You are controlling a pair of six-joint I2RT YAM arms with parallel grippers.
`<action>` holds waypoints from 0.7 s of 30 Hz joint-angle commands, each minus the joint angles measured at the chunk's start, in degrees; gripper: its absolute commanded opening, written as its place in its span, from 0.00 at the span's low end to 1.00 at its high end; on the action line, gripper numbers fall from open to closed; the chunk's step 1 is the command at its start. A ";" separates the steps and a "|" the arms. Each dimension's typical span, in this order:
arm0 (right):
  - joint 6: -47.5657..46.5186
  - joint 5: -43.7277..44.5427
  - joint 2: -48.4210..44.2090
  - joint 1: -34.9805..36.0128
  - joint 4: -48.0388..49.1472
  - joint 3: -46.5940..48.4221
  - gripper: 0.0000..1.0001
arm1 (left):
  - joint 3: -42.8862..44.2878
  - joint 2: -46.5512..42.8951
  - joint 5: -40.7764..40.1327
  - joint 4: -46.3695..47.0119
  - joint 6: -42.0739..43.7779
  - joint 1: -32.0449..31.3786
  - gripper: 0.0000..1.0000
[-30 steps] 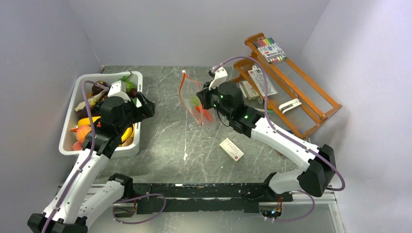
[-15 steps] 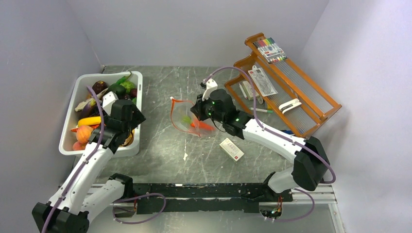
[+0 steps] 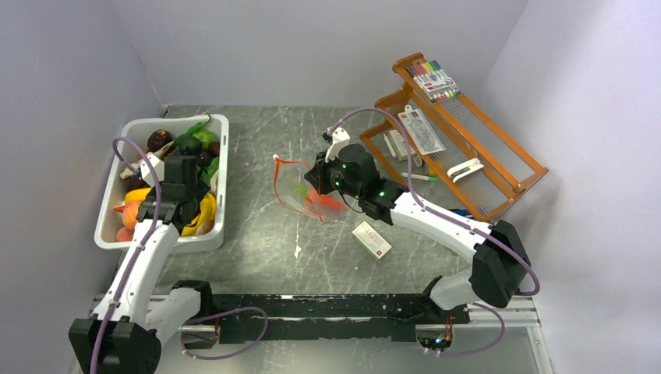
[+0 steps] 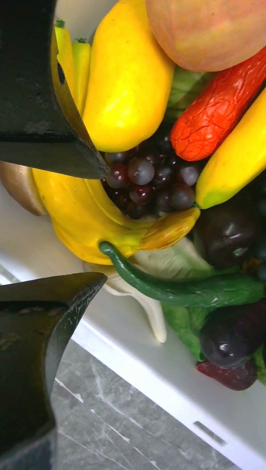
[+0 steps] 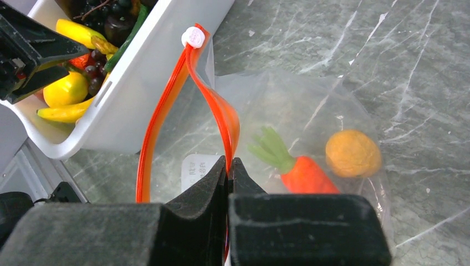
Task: Place the food in the zip-top bag and seal the zipper
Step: Pick up the fake fruit from the bin.
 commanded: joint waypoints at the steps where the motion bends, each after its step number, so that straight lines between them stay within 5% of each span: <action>1: 0.31 -0.42 -1.60 -0.13 1.93 -0.65 0.00 | 0.19 1.70 1.75 5.93 1.85 3.28 0.61; 21: -0.17 -1.22 -0.86 -0.16 0.29 2.40 0.00 | 1.40 12.41 6.17 11.28 2.03 7.66 0.45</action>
